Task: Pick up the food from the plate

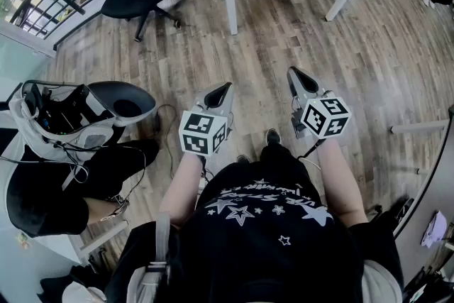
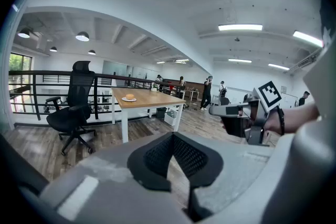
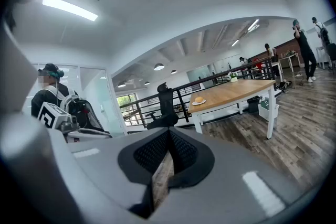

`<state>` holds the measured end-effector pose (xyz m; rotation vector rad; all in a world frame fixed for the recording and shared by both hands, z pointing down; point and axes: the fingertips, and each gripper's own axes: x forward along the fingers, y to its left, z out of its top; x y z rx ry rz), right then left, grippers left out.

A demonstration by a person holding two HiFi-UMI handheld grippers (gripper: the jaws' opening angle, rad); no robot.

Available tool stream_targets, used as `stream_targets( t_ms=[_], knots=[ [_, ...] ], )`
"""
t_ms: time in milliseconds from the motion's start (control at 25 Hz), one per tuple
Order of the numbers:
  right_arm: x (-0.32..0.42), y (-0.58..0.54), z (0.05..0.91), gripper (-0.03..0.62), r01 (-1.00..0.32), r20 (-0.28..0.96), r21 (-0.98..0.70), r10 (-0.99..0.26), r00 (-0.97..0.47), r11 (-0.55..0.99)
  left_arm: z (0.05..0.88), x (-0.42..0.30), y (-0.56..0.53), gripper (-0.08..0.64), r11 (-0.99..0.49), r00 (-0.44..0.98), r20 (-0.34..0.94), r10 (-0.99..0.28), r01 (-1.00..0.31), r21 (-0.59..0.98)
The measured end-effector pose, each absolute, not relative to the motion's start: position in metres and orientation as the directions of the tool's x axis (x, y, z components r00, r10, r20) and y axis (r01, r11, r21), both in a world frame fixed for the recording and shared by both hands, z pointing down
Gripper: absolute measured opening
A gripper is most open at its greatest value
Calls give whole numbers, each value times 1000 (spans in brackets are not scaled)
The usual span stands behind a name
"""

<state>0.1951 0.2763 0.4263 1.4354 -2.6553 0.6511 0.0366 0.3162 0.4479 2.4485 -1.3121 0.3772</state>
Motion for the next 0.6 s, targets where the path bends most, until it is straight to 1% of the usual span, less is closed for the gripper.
stream_targets(
  t_ms=[320,600],
  knots=[
    [176,283,421,0,-802,243,-305,-772,-587,514,442,24,324,2,-501,518,377,-768,-852,150],
    [160,291,431,0,-798,263,-311,-760,-594,516,456,5,345,2,-475,497,400,-770,-865,161]
  ],
)
